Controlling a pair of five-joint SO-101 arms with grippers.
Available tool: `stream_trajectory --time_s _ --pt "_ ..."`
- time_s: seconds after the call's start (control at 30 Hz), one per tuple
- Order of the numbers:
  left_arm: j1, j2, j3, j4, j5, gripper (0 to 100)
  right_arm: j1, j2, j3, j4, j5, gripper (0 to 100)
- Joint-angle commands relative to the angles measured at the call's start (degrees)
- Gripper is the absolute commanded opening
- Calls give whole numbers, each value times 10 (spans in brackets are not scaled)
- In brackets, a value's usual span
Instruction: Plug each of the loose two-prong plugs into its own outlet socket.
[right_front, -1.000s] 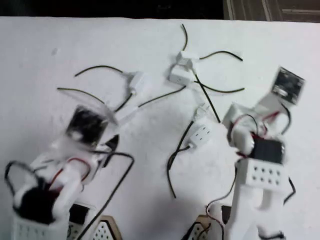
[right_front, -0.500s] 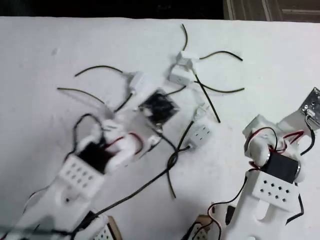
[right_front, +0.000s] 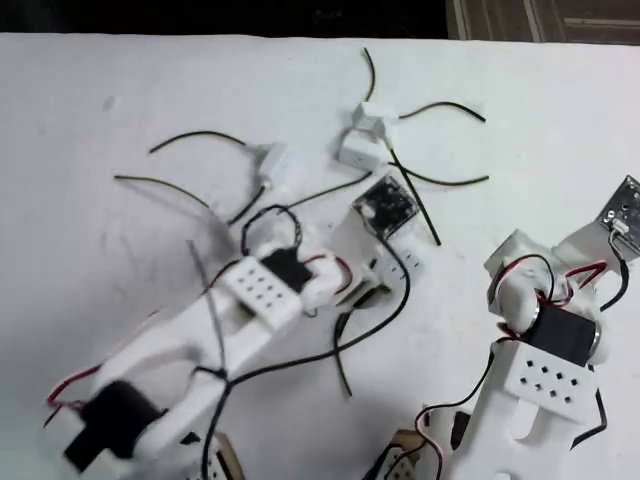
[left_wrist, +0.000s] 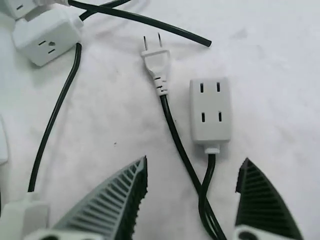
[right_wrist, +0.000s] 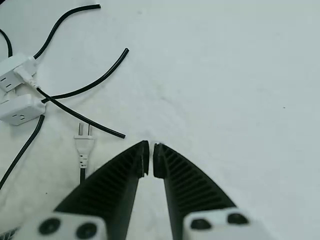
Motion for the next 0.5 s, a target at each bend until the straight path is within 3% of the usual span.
stream_trajectory --time_s 0.0,0.33,0.47 --pt "16 70 -87 -11 7 292 3 -7 -4 4 -1 19" --pt "63 221 -185 -11 5 284 3 -7 -4 5 -1 19" --pt "61 262 -218 -10 5 200 3 -7 -4 5 -1 19"
